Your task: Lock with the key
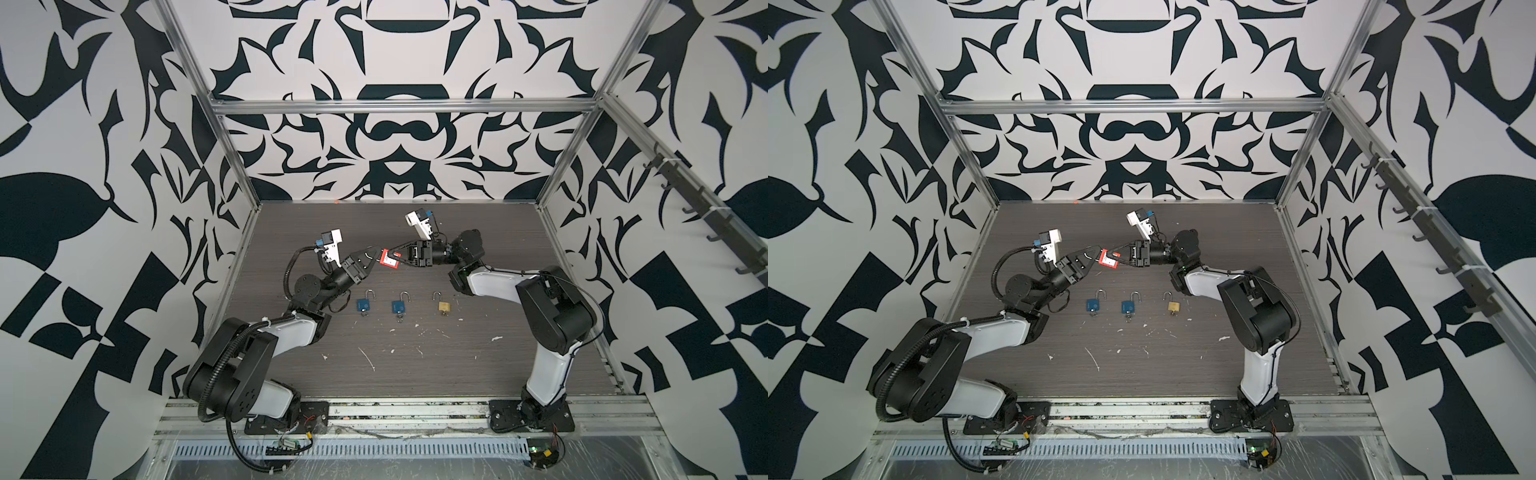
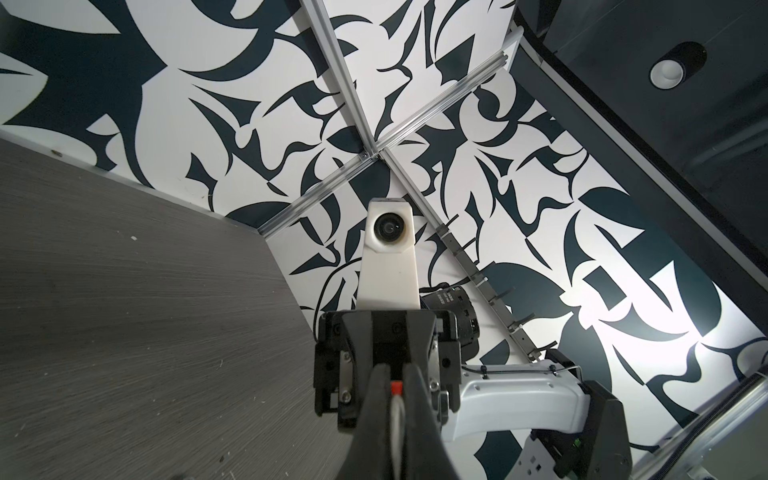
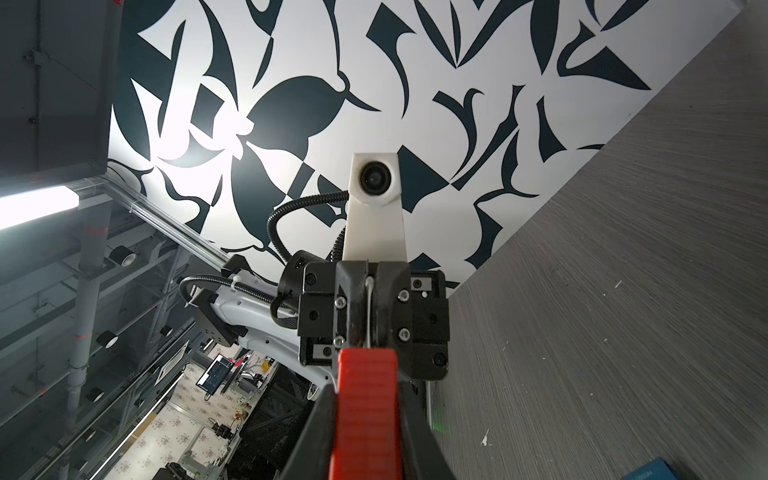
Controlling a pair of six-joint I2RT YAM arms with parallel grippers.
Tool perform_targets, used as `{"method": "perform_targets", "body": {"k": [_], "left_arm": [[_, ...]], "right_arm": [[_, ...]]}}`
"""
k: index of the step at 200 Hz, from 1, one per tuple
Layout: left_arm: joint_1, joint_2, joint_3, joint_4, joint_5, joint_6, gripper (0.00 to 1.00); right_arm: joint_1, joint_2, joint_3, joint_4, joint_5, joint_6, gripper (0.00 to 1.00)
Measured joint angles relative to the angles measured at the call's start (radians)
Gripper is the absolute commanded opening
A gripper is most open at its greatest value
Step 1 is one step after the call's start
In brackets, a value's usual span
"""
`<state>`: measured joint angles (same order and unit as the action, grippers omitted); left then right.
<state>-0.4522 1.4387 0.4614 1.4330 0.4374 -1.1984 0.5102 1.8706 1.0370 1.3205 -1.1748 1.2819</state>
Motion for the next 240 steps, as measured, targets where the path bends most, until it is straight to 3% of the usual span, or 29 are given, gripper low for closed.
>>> {"method": "perform_targets", "body": {"k": [17, 36, 79, 144, 190, 228, 240], "left_arm": [[-0.002, 0.003, 0.000, -0.004, -0.005, 0.000, 0.28], [-0.007, 0.001, -0.002, 0.002, -0.008, -0.003, 0.41], [0.011, -0.001, -0.018, -0.014, 0.024, -0.011, 0.60], [0.034, -0.050, -0.096, -0.035, 0.171, -0.017, 0.88], [0.040, -0.065, -0.117, -0.047, 0.204, -0.001, 0.89], [0.040, -0.061, -0.130, -0.049, 0.231, 0.003, 0.86], [0.040, -0.051, -0.130, -0.046, 0.243, -0.002, 0.80]], "right_arm": [[0.000, -0.003, 0.001, -0.031, 0.002, -0.018, 0.00], [0.000, -0.004, 0.002, -0.084, 0.008, -0.035, 0.00], [0.000, -0.044, 0.001, -0.297, 0.037, -0.109, 0.00], [0.002, -0.157, 0.000, -0.641, 0.137, -0.216, 0.00], [-0.024, -0.263, -0.014, -0.860, 0.171, -0.311, 0.00], [-0.044, -0.288, -0.066, -0.805, 0.161, -0.253, 0.00], [-0.046, -0.280, -0.076, -0.780, 0.160, -0.224, 0.00]]}}
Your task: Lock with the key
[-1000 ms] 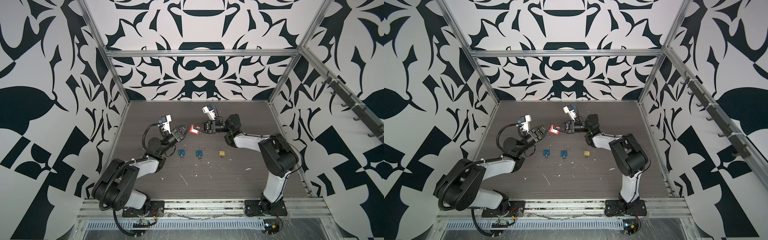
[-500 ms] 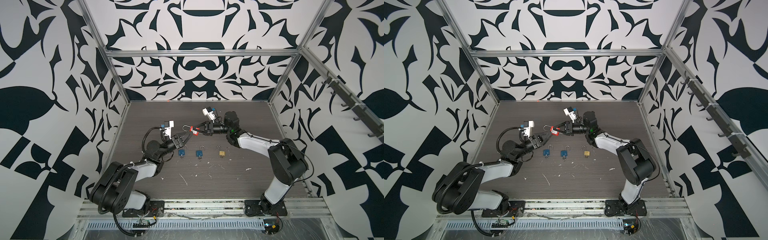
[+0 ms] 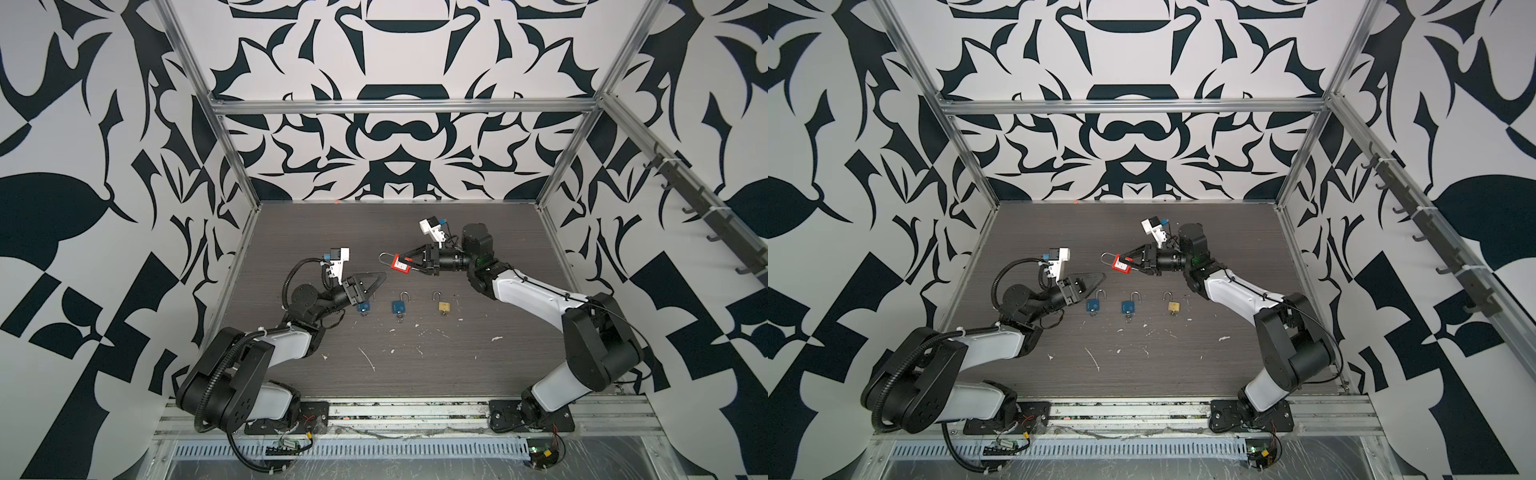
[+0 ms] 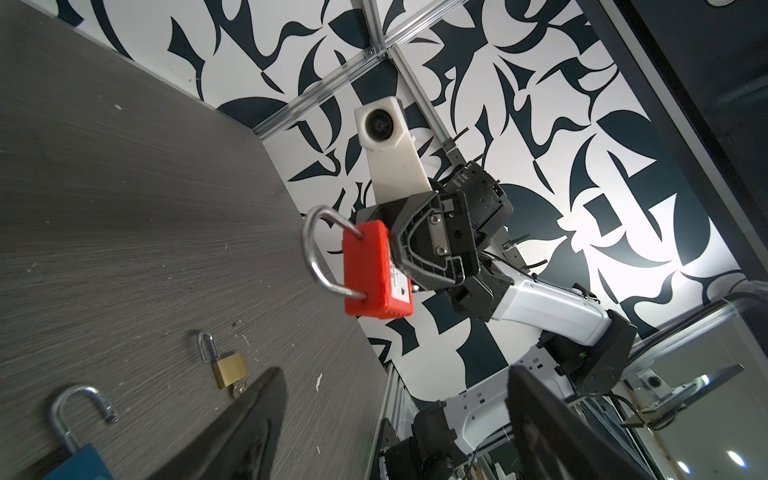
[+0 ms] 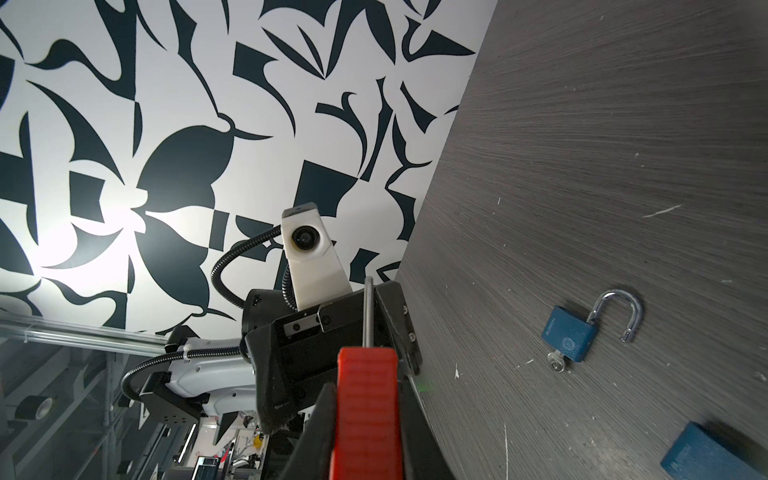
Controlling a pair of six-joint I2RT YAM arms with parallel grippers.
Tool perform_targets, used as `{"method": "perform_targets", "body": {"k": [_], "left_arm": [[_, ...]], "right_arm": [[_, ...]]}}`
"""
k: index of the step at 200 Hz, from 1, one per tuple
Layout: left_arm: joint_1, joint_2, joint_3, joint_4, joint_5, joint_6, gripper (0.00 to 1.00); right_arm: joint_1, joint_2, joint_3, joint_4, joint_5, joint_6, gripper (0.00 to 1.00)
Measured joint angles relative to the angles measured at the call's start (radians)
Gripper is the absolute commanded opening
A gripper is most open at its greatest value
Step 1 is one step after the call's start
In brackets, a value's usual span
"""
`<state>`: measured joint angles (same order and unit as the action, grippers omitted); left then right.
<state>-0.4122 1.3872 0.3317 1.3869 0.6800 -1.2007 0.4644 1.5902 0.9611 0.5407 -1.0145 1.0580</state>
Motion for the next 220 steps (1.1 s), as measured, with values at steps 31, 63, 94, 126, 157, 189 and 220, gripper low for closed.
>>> {"method": "perform_targets", "body": {"k": [31, 63, 94, 126, 157, 189, 220], "left_arm": [[0.000, 0.023, 0.002, -0.002, 0.024, -0.013, 0.76], [-0.002, 0.023, 0.015, 0.000, 0.028, -0.022, 0.74], [-0.013, 0.039, 0.026, 0.000, 0.027, -0.031, 0.72], [-0.020, 0.066, 0.050, 0.000, 0.026, -0.037, 0.67], [-0.020, 0.079, 0.068, 0.000, 0.024, -0.045, 0.58], [-0.028, 0.087, 0.084, 0.002, 0.024, -0.056, 0.44], [-0.047, 0.094, 0.090, 0.005, 0.024, -0.060, 0.37]], "right_arm": [[0.000, 0.008, -0.002, 0.041, -0.006, 0.043, 0.00], [0.003, 0.008, -0.006, 0.083, -0.027, 0.071, 0.00], [0.024, 0.008, -0.008, 0.100, -0.055, 0.088, 0.00], [0.054, 0.005, -0.021, 0.090, -0.076, 0.076, 0.00], [0.067, -0.002, -0.033, 0.050, -0.083, 0.043, 0.00], [0.067, -0.002, -0.035, 0.031, -0.080, 0.026, 0.00], [0.067, -0.014, -0.035, -0.011, -0.056, -0.008, 0.00]]}}
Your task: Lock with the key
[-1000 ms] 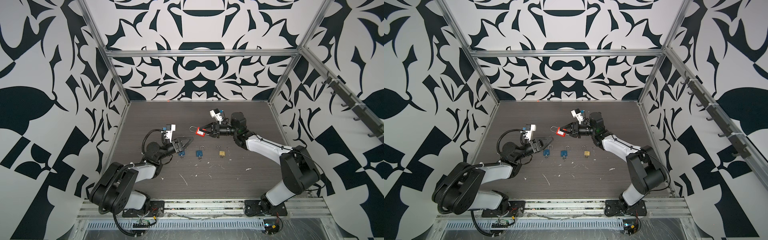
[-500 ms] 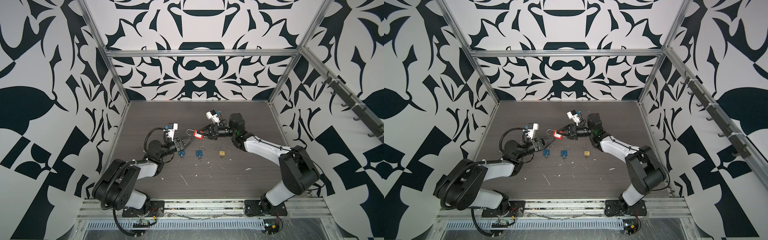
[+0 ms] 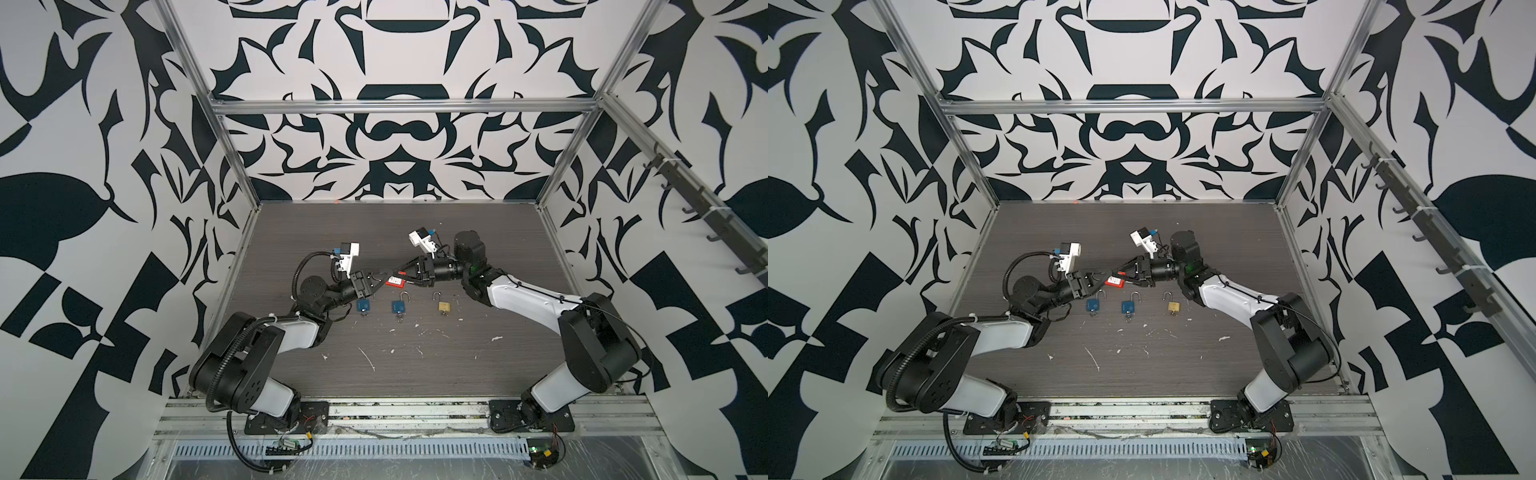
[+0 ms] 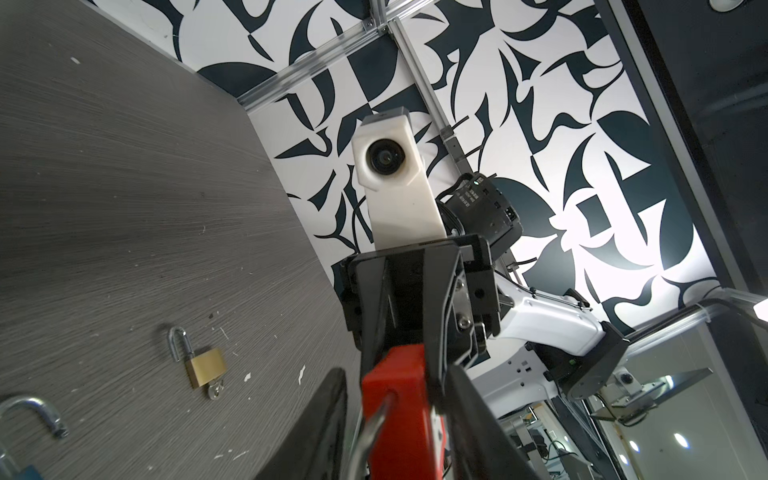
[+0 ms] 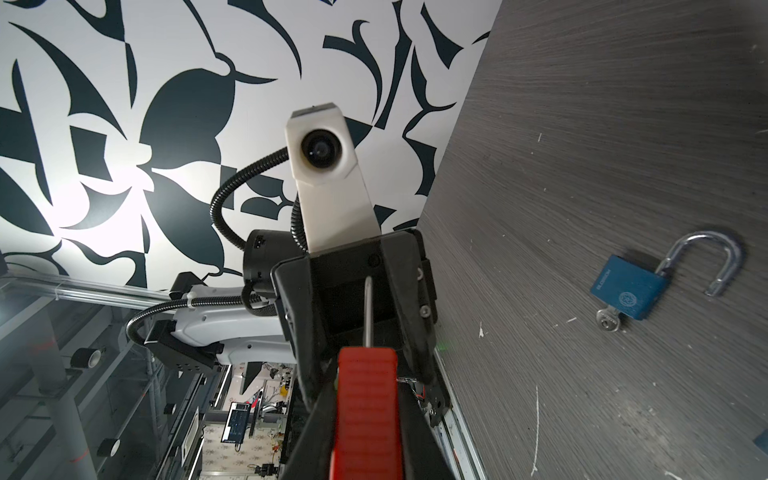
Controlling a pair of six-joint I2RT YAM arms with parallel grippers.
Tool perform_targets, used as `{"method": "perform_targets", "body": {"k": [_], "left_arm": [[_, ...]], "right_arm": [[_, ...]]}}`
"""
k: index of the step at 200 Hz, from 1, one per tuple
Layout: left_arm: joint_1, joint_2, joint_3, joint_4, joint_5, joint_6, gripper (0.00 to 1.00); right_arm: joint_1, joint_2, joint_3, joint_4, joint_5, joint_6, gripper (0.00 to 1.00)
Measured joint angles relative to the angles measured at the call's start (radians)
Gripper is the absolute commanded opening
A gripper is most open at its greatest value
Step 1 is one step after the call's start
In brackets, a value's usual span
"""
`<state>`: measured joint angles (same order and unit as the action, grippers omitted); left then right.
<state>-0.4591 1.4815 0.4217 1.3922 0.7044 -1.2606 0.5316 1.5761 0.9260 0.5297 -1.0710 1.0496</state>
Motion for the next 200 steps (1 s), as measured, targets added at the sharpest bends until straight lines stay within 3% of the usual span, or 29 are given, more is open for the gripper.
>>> {"method": "perform_targets", "body": {"k": [98, 120, 135, 141, 159, 200], "left_arm": [[-0.016, 0.006, 0.002, 0.003, -0.010, -0.030, 0.21], [-0.016, 0.006, 0.002, 0.003, -0.014, -0.036, 0.25], [-0.016, 0.006, 0.002, 0.009, -0.020, -0.040, 0.43], [-0.016, 0.006, 0.002, 0.011, -0.023, -0.031, 0.46], [-0.023, 0.006, 0.001, 0.005, -0.020, -0.028, 0.45], [-0.028, 0.005, -0.001, 0.002, -0.020, -0.019, 0.32]], "right_arm": [[-0.008, -0.024, 0.000, -0.051, 0.027, -0.070, 0.03], [-0.009, -0.024, 0.000, -0.043, 0.029, -0.068, 0.09], [-0.011, -0.024, 0.000, -0.034, 0.029, -0.061, 0.09], [-0.011, -0.024, 0.000, -0.033, 0.033, -0.054, 0.08], [-0.011, -0.023, 0.000, -0.023, 0.057, -0.032, 0.07], [-0.013, -0.023, 0.000, 0.006, 0.071, -0.003, 0.06]]}}
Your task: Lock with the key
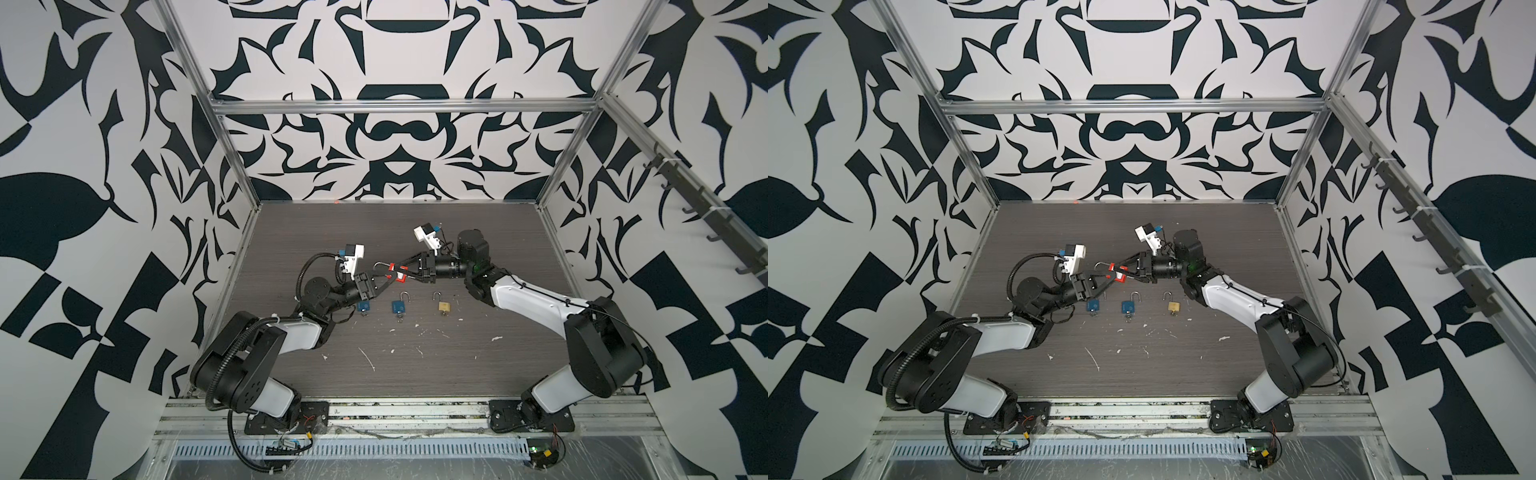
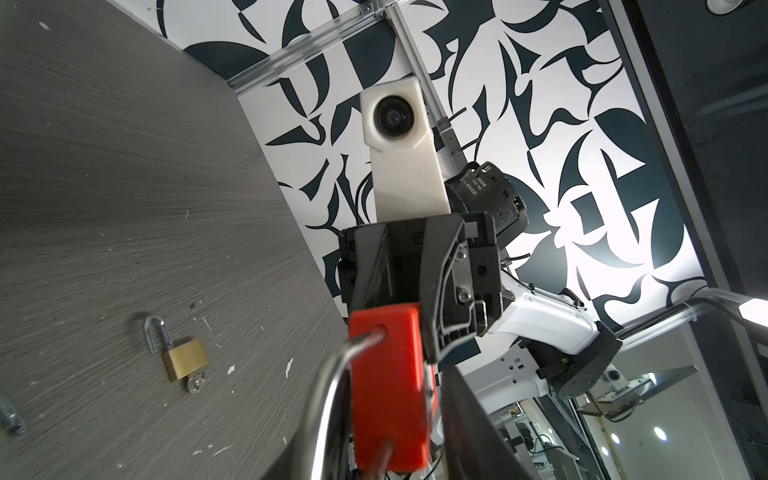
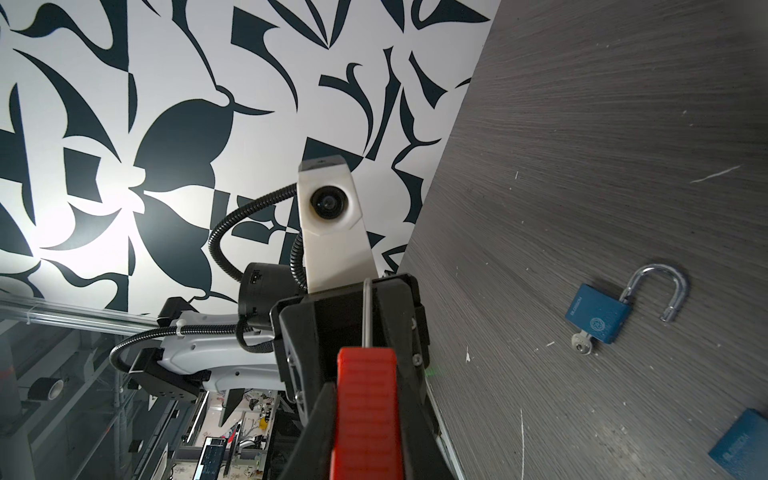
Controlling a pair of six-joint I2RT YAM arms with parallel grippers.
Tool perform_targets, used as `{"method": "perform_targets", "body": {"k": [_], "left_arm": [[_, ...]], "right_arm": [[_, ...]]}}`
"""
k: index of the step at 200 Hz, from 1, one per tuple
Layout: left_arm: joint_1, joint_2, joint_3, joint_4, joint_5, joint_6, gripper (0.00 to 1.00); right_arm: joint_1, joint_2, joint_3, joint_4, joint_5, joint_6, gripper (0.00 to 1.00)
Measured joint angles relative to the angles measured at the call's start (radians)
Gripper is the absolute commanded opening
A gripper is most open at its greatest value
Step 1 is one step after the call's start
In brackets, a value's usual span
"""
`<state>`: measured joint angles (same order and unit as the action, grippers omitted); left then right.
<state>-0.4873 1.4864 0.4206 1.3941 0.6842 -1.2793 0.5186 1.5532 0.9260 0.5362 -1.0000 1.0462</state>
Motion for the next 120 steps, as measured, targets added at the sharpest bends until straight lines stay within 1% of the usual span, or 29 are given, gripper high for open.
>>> {"method": "perform_targets", "body": {"k": [25, 36, 49, 54, 61, 68, 80, 86, 88, 99, 120], "left_arm": [[0.000, 0.000, 0.000, 0.001, -0.003, -0.015, 0.23], [0.000, 0.000, 0.000, 0.005, -0.005, -0.025, 0.21], [0.000, 0.000, 0.000, 0.008, -0.007, -0.030, 0.16], [0.000, 0.000, 0.000, 0.008, -0.006, -0.031, 0.10], [0.000, 0.000, 0.000, 0.008, -0.006, -0.032, 0.07], [0.000, 0.000, 0.000, 0.008, -0.006, -0.034, 0.05], [0.000, 0.000, 0.000, 0.008, -0.006, -0.036, 0.03], [0.000, 0.000, 0.000, 0.008, -0.006, -0.034, 0.03], [0.000, 0.000, 0.000, 0.008, -0.006, -0.032, 0.03], [-0.001, 0.002, 0.000, 0.005, -0.007, -0.026, 0.02], [-0.001, 0.006, 0.000, -0.007, -0.016, -0.020, 0.00]], "right_arm": [[-0.002, 0.003, 0.000, 0.018, -0.003, -0.005, 0.07], [-0.002, 0.003, 0.000, 0.027, -0.008, -0.011, 0.07], [-0.002, 0.004, 0.000, 0.029, -0.010, -0.015, 0.08], [-0.002, 0.003, 0.000, 0.029, -0.010, -0.018, 0.11], [-0.002, 0.004, 0.000, 0.028, -0.011, -0.024, 0.14], [-0.003, 0.003, 0.000, 0.028, -0.012, -0.031, 0.20], [-0.003, 0.003, 0.000, 0.025, -0.013, -0.040, 0.32], [-0.003, 0.003, 0.000, 0.021, -0.011, -0.043, 0.42], [-0.003, 0.003, 0.000, 0.017, -0.010, -0.039, 0.44], [-0.003, 0.003, 0.000, 0.002, -0.008, -0.050, 0.47], [-0.003, 0.003, 0.000, -0.027, -0.005, -0.061, 0.48]]}}
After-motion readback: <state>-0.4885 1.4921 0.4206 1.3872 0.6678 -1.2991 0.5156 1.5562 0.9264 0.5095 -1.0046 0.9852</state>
